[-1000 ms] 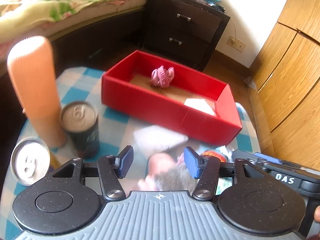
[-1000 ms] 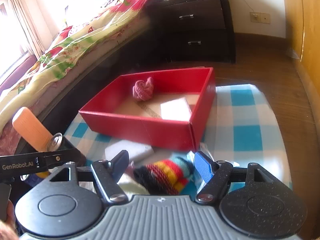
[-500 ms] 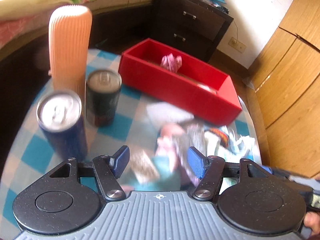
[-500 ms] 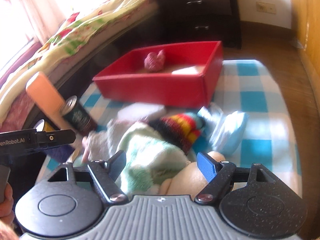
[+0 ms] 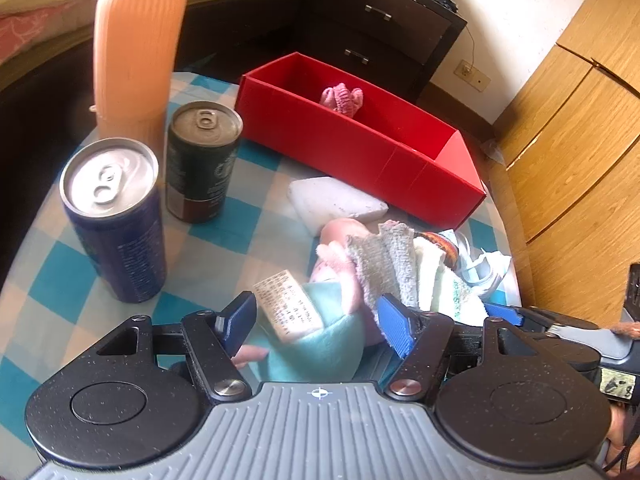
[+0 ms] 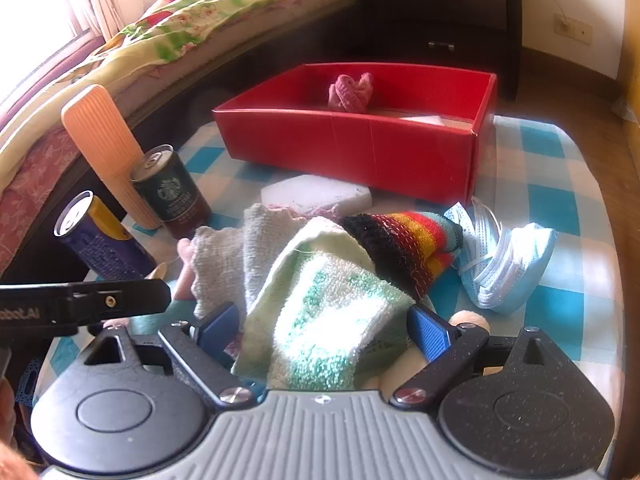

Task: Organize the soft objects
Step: 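Move both grippers back to the pile and grasp the grey towel and green towel, then lift the grey towel with the left gripper while the right gripper lifts the green towel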

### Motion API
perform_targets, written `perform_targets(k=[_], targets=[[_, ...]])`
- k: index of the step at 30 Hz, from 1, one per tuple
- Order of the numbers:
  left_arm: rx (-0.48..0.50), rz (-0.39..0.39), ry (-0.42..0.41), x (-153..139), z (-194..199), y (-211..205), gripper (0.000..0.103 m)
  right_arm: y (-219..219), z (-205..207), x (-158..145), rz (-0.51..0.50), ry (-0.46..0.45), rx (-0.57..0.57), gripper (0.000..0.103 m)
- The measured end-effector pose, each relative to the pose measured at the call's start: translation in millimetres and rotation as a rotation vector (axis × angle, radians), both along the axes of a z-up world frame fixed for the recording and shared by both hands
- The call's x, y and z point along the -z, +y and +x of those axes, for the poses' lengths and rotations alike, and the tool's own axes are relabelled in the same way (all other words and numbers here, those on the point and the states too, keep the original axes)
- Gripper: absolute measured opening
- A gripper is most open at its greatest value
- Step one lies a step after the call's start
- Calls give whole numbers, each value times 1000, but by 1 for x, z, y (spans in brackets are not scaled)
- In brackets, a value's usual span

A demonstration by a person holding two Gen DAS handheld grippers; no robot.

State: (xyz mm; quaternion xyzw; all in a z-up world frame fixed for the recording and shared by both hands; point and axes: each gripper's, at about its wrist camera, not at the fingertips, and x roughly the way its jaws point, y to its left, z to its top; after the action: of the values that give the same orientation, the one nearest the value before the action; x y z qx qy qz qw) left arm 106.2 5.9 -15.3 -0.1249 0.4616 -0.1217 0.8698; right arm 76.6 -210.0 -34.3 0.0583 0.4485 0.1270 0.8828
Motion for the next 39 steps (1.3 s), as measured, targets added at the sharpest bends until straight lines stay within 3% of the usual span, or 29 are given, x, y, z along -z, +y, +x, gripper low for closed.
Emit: perform_targets(k=[6,15,22,26,31,35,39], targets=[[14,7,9,3,4,-4,70,0,2,2,-1,22,-19,69],[4,-2,11,2,4,-1,73,-13,2,-6,90,68,-10,34],[5,0,9,2,6,-3,75,-31,0,-18,178,73,18,24],[4,-5,17,3,8,-6,75,-32,1,-15,179,79,13,12],[21,-3,22,5,7,-10,75,-33,8,5,252,184,4,11],[18,-5,23,5,7,-8,77,-36,8,3,268,199,3,0],[12,-8,22,4,7,-6,77,-38,7,6,305,207,2,0]])
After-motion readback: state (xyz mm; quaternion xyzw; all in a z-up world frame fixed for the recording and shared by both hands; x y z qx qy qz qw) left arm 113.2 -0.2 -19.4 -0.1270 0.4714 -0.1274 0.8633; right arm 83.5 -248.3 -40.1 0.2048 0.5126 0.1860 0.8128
